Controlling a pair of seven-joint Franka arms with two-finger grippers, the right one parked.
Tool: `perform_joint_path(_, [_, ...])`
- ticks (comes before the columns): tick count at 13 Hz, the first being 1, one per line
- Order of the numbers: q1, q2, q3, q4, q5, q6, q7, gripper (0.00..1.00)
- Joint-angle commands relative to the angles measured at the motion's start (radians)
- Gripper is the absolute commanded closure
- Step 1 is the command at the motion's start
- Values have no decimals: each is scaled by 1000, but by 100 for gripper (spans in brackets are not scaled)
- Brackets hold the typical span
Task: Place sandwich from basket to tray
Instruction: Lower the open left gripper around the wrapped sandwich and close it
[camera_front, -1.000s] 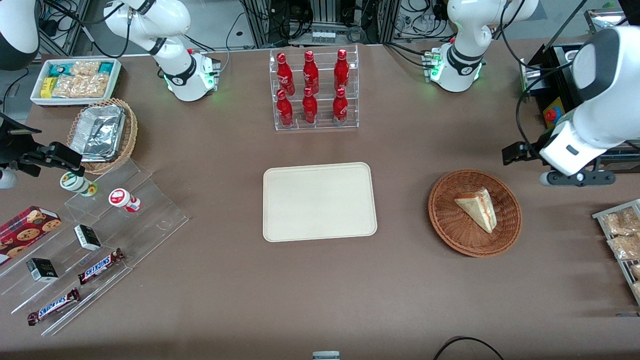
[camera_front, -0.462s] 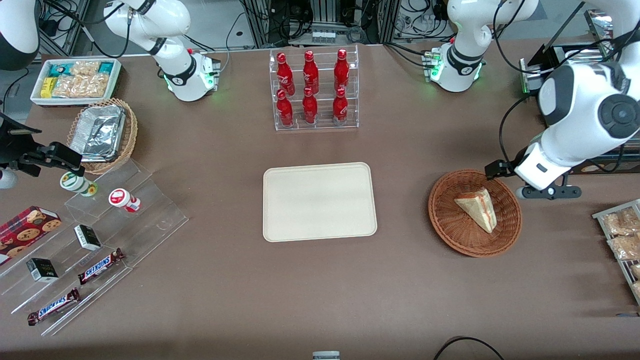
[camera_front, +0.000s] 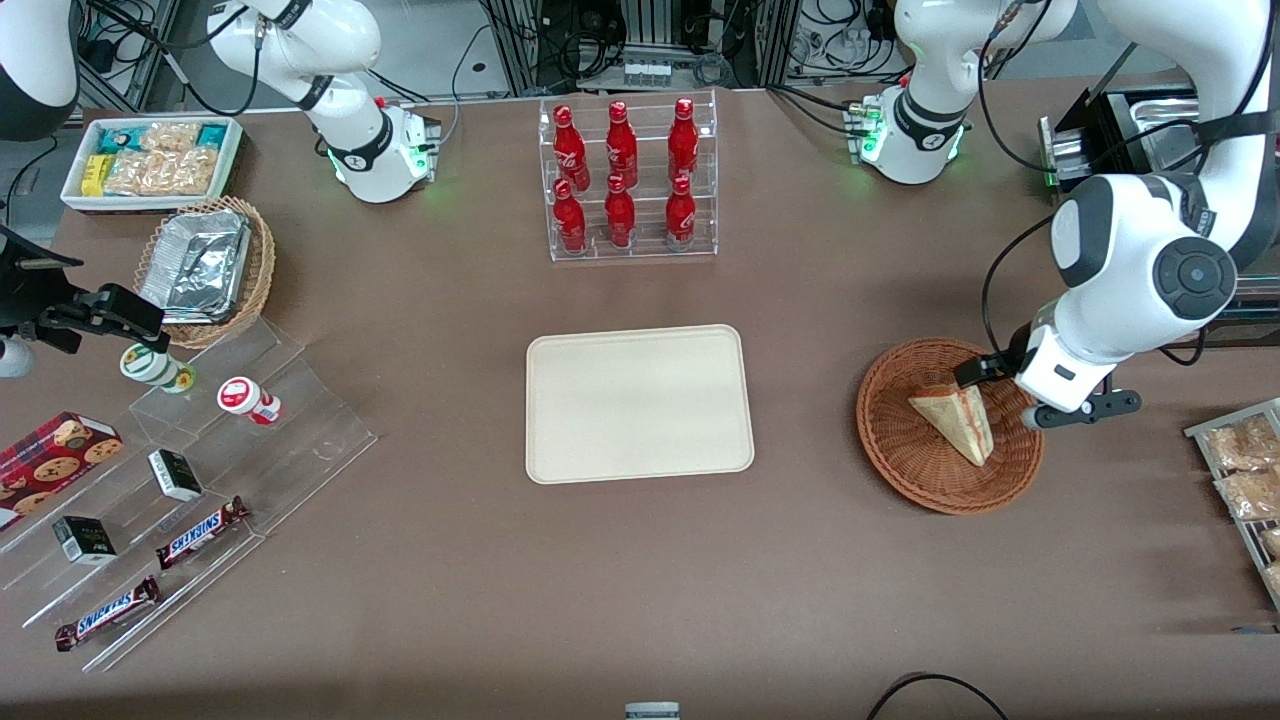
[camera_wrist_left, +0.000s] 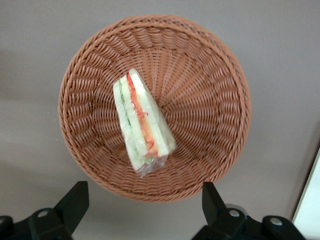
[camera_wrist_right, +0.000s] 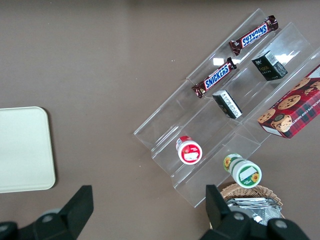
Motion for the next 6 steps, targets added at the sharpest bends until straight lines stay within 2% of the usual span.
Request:
perform_joint_path(1, [-23,17,5,3,13,34,-168,0])
perform_joint_path(6, [-34,23,5,-3,16,56,-409,0])
